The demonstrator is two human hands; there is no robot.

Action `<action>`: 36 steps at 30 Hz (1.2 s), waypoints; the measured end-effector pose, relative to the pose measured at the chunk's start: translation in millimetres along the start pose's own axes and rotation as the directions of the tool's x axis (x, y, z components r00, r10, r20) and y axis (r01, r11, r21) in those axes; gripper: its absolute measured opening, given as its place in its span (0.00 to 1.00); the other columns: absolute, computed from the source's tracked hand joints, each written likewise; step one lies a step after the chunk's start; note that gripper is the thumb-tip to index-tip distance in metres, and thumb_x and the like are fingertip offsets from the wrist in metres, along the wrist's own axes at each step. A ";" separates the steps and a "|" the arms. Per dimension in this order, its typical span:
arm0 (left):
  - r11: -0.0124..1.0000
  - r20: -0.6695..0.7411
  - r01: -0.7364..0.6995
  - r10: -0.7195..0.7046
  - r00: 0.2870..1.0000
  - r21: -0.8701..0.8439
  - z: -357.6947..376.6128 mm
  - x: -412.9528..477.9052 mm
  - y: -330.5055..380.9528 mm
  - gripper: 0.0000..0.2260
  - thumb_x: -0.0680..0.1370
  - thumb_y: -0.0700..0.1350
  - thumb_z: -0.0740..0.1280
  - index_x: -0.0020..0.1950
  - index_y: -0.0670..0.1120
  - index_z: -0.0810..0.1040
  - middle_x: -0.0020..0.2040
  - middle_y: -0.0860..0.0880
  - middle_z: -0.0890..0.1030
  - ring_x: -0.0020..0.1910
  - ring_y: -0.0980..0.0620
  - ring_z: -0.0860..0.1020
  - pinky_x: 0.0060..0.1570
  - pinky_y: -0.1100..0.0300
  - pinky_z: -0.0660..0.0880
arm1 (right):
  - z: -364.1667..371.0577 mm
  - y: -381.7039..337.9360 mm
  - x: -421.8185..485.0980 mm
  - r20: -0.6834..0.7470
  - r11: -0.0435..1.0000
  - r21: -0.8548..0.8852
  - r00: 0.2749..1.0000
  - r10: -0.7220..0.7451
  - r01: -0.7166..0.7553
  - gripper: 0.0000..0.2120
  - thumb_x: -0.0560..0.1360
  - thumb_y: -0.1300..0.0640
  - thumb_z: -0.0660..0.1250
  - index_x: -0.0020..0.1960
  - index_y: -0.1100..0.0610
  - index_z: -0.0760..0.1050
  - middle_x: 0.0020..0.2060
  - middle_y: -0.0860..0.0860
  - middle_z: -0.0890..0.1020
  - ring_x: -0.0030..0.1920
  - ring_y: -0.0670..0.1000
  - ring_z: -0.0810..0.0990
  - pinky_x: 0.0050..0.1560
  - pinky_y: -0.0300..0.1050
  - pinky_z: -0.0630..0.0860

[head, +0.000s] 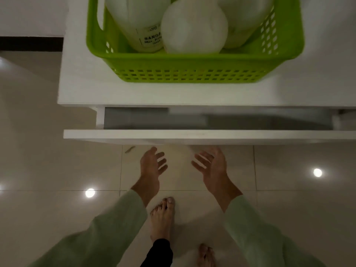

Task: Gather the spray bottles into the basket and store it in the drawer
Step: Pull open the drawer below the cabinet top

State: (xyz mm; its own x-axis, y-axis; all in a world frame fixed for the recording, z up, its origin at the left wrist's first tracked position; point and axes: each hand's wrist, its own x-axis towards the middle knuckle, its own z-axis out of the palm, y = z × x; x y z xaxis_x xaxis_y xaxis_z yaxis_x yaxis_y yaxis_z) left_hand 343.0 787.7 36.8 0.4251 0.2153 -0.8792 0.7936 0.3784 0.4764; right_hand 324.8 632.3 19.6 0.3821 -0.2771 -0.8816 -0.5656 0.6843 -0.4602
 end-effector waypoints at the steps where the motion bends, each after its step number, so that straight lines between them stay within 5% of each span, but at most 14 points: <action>1: 0.959 -0.008 -0.195 0.201 0.980 0.207 -4.4 -23.5 -5.6 0.11 0.82 0.46 0.60 0.62 0.47 0.75 0.58 0.46 0.82 0.57 0.46 0.80 0.56 0.55 0.78 | -4.7 1.0 -22.8 -0.015 0.958 -0.216 0.981 -0.194 0.186 0.06 0.82 0.57 0.61 0.51 0.58 0.76 0.52 0.57 0.82 0.53 0.60 0.82 0.55 0.54 0.79; 2: 0.823 0.047 -0.419 0.436 0.899 0.382 -10.4 -46.8 -9.8 0.08 0.81 0.45 0.62 0.59 0.50 0.77 0.53 0.52 0.83 0.53 0.51 0.82 0.50 0.63 0.79 | -11.4 1.7 -45.7 0.062 0.798 -0.414 0.889 -0.454 0.437 0.04 0.81 0.60 0.64 0.50 0.58 0.78 0.49 0.55 0.83 0.51 0.58 0.83 0.52 0.48 0.80; 3: 0.618 0.151 -0.611 0.631 0.761 0.495 -15.9 -72.2 -10.1 0.07 0.81 0.45 0.63 0.57 0.52 0.78 0.50 0.57 0.82 0.50 0.57 0.81 0.47 0.69 0.77 | -19.5 -0.5 -69.7 0.233 0.520 -0.525 0.701 -0.674 0.674 0.04 0.79 0.62 0.65 0.50 0.58 0.79 0.46 0.53 0.84 0.49 0.56 0.83 0.51 0.42 0.79; 5: 0.167 0.369 -0.808 0.825 0.428 0.565 -23.3 -112.4 -3.1 0.08 0.80 0.46 0.63 0.58 0.52 0.77 0.53 0.61 0.79 0.53 0.63 0.77 0.50 0.73 0.73 | -33.6 -11.3 -106.6 0.546 -0.050 -0.501 0.271 -0.793 0.864 0.07 0.78 0.62 0.65 0.54 0.59 0.80 0.49 0.52 0.82 0.52 0.51 0.79 0.55 0.37 0.74; 6: -0.011 0.444 -0.821 0.846 0.297 0.571 -23.7 -125.4 3.7 0.10 0.80 0.46 0.63 0.60 0.51 0.76 0.56 0.59 0.77 0.57 0.61 0.75 0.56 0.70 0.71 | -35.8 -23.4 -117.5 0.625 -0.234 -0.489 0.150 -0.766 0.840 0.10 0.77 0.60 0.65 0.57 0.59 0.79 0.52 0.53 0.80 0.56 0.51 0.77 0.60 0.39 0.71; 7: -0.123 0.495 -0.795 0.835 0.240 0.593 -21.4 -132.6 11.8 0.13 0.79 0.46 0.63 0.63 0.50 0.75 0.61 0.56 0.76 0.62 0.57 0.74 0.61 0.65 0.70 | -34.9 -36.1 -122.6 0.673 -0.349 -0.523 0.125 -0.729 0.778 0.14 0.77 0.58 0.66 0.62 0.58 0.78 0.57 0.54 0.79 0.60 0.53 0.75 0.64 0.42 0.69; 8: -0.182 0.537 -0.752 0.803 0.258 0.634 -17.3 -139.3 19.4 0.17 0.78 0.45 0.64 0.67 0.49 0.72 0.66 0.52 0.74 0.67 0.53 0.71 0.66 0.59 0.67 | -33.9 -49.5 -126.1 0.717 -0.428 -0.581 0.186 -0.672 0.692 0.19 0.77 0.55 0.66 0.66 0.57 0.76 0.61 0.54 0.77 0.64 0.55 0.73 0.68 0.47 0.67; 11: -0.318 0.630 -0.585 0.624 0.462 0.746 -5.1 -147.6 30.0 0.25 0.79 0.48 0.64 0.75 0.47 0.64 0.73 0.46 0.68 0.75 0.46 0.63 0.75 0.47 0.56 | -32.0 -70.4 -127.1 0.779 -0.616 -0.626 0.421 -0.464 0.479 0.22 0.79 0.51 0.65 0.72 0.54 0.71 0.64 0.55 0.77 0.67 0.58 0.72 0.74 0.58 0.61; 13: -0.386 0.641 -0.523 0.574 0.510 0.760 -3.3 -146.8 25.5 0.24 0.80 0.50 0.63 0.74 0.46 0.65 0.70 0.45 0.71 0.72 0.45 0.66 0.75 0.45 0.55 | -35.0 -70.8 -124.7 0.794 -0.653 -0.603 0.422 -0.438 0.458 0.18 0.79 0.55 0.65 0.68 0.54 0.73 0.58 0.53 0.79 0.61 0.57 0.75 0.70 0.57 0.66; 17: -0.380 0.627 -0.514 0.602 0.494 0.769 -7.8 -157.0 20.4 0.17 0.80 0.47 0.62 0.69 0.45 0.72 0.64 0.45 0.77 0.66 0.45 0.72 0.73 0.46 0.61 | -45.4 -64.3 -133.8 0.788 -0.640 -0.615 0.399 -0.470 0.461 0.18 0.75 0.65 0.68 0.64 0.54 0.76 0.50 0.52 0.81 0.52 0.56 0.77 0.61 0.54 0.71; 36: -0.311 0.576 -0.497 0.574 0.582 0.810 -77.5 -215.6 -80.9 0.16 0.77 0.37 0.66 0.64 0.47 0.76 0.59 0.47 0.81 0.62 0.45 0.76 0.68 0.44 0.66 | -138.5 13.5 -200.2 0.759 -0.561 -0.639 0.547 -0.352 0.526 0.23 0.73 0.66 0.68 0.67 0.53 0.76 0.57 0.51 0.80 0.58 0.55 0.77 0.64 0.53 0.69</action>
State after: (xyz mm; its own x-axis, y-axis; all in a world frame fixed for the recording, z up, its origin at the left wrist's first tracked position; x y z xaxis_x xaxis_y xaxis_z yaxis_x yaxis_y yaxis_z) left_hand 153.4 780.5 188.7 0.9535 -0.1767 -0.2442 -0.1050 -0.9541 0.2805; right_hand 139.5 603.6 175.3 0.9632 0.1198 -0.2408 0.0514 -0.9608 -0.2724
